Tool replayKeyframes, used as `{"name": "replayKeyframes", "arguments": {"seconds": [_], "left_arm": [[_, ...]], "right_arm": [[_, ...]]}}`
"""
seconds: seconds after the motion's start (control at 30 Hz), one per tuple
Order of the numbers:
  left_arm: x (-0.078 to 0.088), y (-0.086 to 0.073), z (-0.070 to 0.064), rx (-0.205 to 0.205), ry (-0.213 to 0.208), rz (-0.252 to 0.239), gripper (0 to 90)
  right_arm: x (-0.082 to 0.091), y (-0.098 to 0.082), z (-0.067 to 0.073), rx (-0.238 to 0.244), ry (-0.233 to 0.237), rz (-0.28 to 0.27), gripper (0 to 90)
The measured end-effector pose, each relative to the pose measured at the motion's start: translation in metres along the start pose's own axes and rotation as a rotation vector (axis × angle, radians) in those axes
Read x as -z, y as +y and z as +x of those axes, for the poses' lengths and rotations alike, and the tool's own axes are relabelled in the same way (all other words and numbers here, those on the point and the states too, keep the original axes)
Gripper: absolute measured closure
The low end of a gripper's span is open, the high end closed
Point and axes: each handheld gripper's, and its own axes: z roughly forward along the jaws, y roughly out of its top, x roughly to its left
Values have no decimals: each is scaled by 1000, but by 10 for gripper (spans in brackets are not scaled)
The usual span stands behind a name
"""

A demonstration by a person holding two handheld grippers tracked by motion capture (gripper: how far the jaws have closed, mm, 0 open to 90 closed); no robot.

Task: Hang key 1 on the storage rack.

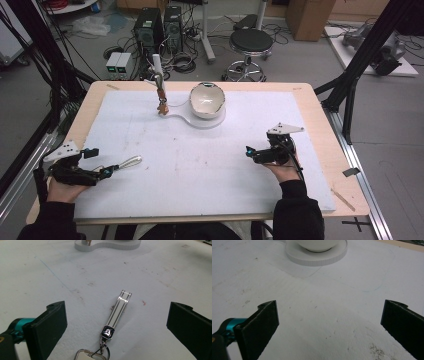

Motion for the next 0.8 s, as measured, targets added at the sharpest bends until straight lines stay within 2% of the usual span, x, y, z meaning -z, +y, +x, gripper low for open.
{"name": "replayKeyframes", "arguments": {"seconds": [0.47,0.8], "left_arm": [[0,0,0,0,-2,3,34],[-4,2,1,-2,-4,8,35]], "right_arm": [[10,-20,-4,-20,-16,18,6],[18,-28,-5,-36,-36,1,6]]}}
